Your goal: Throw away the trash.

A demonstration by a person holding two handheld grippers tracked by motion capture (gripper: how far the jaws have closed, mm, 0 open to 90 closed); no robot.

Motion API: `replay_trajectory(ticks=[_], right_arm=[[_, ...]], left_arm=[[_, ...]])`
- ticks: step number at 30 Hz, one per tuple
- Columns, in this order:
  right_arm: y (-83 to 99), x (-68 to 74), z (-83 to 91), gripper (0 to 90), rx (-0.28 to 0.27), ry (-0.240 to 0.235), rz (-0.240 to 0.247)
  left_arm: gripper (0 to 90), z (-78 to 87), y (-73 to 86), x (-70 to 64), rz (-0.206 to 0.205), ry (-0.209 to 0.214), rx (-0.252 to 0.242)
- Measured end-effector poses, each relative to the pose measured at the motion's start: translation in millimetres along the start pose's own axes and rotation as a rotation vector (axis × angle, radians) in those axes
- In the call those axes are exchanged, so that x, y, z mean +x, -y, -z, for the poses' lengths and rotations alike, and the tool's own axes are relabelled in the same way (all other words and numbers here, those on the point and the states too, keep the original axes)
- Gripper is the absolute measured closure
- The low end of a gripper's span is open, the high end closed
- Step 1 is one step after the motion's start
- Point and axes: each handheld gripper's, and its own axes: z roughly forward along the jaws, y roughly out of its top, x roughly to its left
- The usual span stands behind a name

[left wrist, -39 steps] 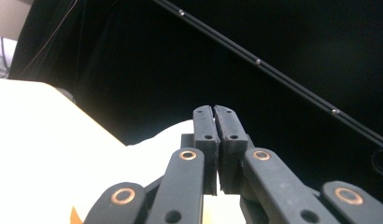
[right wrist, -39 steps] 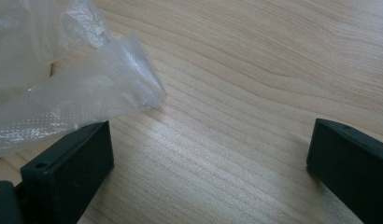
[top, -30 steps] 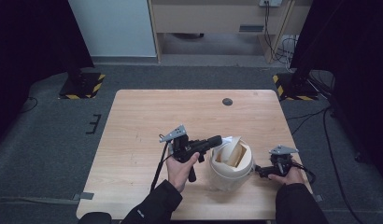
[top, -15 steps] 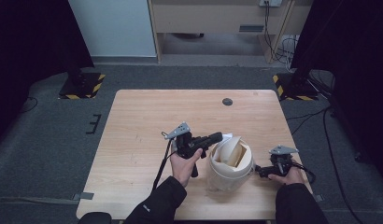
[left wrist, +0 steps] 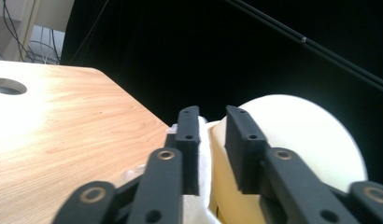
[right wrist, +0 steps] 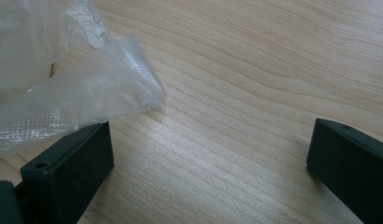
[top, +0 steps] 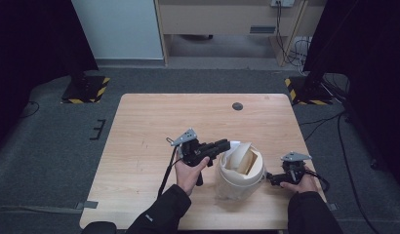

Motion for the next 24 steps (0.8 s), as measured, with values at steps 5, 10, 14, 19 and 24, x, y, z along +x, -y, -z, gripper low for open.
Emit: replay_trajectory(ticks=[5, 10, 14, 19, 24], right_arm=[[0.0, 0.0, 0.0, 0.7, 0.0, 0.0, 0.0], [0.0, 0.1, 0.0, 0.7, 0.0, 0.0, -0.001], [0.0, 0.0, 0.0, 0.7, 0.0, 0.0, 0.0], [0.0, 0.0, 0.0, 0.8, 0.0, 0.0, 0.0], [0.0, 0.1, 0.0, 0.7, 0.0, 0.0, 0.0]], left_arm=[[65.9, 18.9, -6.9, 0.1, -0.029, -0.018, 0.006], [59.8, 30.6, -5.7, 0.9, -0.043, -0.033, 0.034], [57.4, 27.1, 4.6, -0.7, -0.089, -0.057, 0.113], [55.8, 19.6, 13.5, 1.9, -0.119, -0.088, 0.163], [51.8, 16.7, 16.3, 2.2, -0.121, -0.097, 0.181]])
